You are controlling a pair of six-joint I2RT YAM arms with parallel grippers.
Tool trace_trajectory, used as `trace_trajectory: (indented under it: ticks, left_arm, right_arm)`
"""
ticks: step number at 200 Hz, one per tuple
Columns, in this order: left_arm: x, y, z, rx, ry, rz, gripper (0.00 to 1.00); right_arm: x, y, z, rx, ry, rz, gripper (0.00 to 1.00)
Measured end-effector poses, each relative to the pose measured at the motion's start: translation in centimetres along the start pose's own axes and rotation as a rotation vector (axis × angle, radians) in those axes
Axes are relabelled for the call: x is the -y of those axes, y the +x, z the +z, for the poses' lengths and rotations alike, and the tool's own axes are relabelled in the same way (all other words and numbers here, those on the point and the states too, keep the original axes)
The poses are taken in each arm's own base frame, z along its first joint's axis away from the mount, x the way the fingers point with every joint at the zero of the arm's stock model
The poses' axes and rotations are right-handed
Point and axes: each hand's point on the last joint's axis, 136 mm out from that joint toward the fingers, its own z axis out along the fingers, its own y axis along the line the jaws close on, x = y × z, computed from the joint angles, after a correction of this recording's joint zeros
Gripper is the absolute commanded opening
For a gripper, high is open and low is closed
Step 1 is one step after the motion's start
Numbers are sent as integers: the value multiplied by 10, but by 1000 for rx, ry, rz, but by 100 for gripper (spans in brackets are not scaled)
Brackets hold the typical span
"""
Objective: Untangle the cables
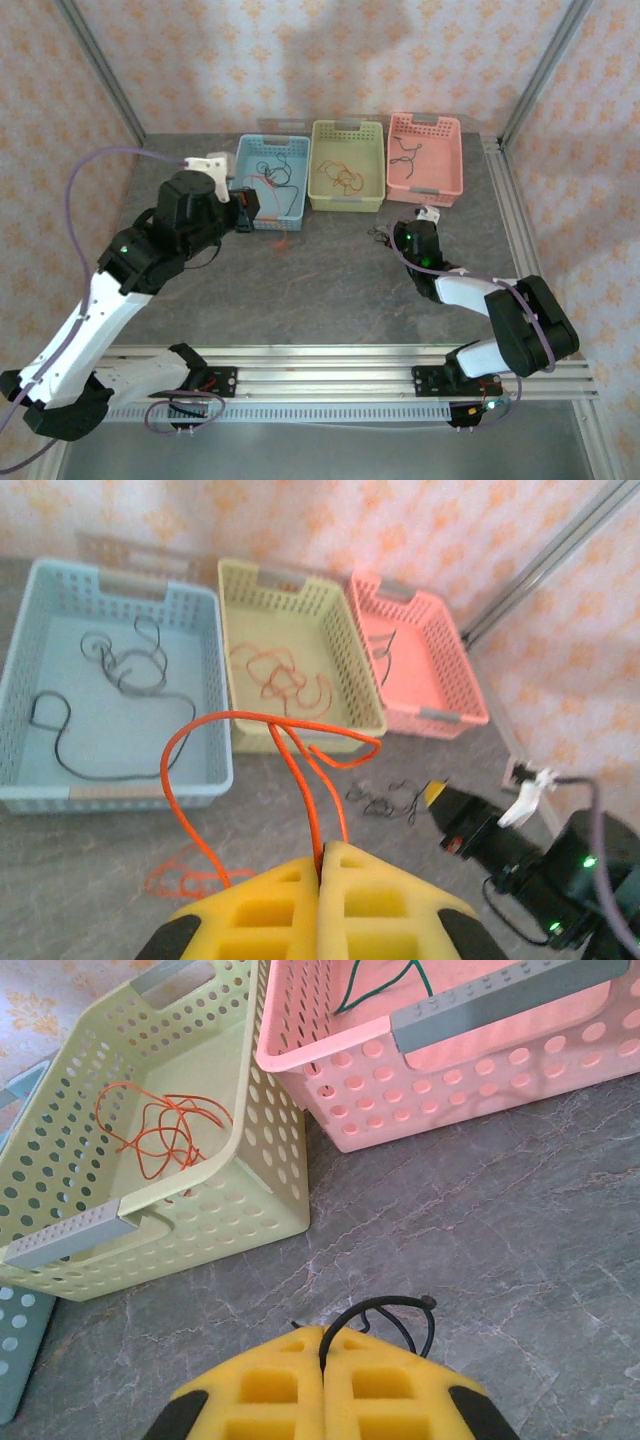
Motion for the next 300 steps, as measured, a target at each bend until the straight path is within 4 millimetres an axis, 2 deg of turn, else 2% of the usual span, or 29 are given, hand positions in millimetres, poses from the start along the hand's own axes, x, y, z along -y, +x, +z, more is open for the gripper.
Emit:
trace_trajectory:
  ticks: [39,60,77,102,125,174,191,206,218,229,253,274,287,300]
  left_arm:
    - [13,-36,-19,94,24,-13,0]
    - [22,-52,-14,115,25,-5,0]
    - [30,-65,-2,119,20,-4,0]
    - [44,-84,26,123,15,9,0]
    - [54,-93,57,109,11,17,0]
    - [80,-123,135,104,31,27,0]
    - [84,-136,162,119,45,26,0]
    - [82,-138,191,117,49,22,0]
    - [74,-132,219,95,41,20,0]
    - [64,-118,249,55,24,18,0]
    - [36,-68,314,-71,-22,17,26]
    - [12,-10,367,-204,-51,16,46]
    - [0,24,389,-278,-63,11,56]
    - [-10,50,400,-342,-83,9,62]
  right_arm:
    - [0,0,0,0,0,0,0]
    - [0,0,0,-1,0,0,0]
    - [0,1,0,-2,1,0,0]
    - [0,2,1,-7,0,-1,0]
    - [1,3,1,-10,0,-2,0]
    - [1,5,2,-15,-1,-3,0]
    - [0,5,3,-20,-6,-3,0]
    - [-2,5,3,-20,-9,-2,0]
    - [-2,4,3,-20,-12,-2,0]
    - [-3,4,3,-21,-14,-2,0]
    - [-4,4,3,-20,-18,-1,0]
    - [-4,3,3,-20,-19,-1,0]
    - [-5,3,3,-19,-19,-1,0]
    - [-5,3,4,-19,-19,-1,0]
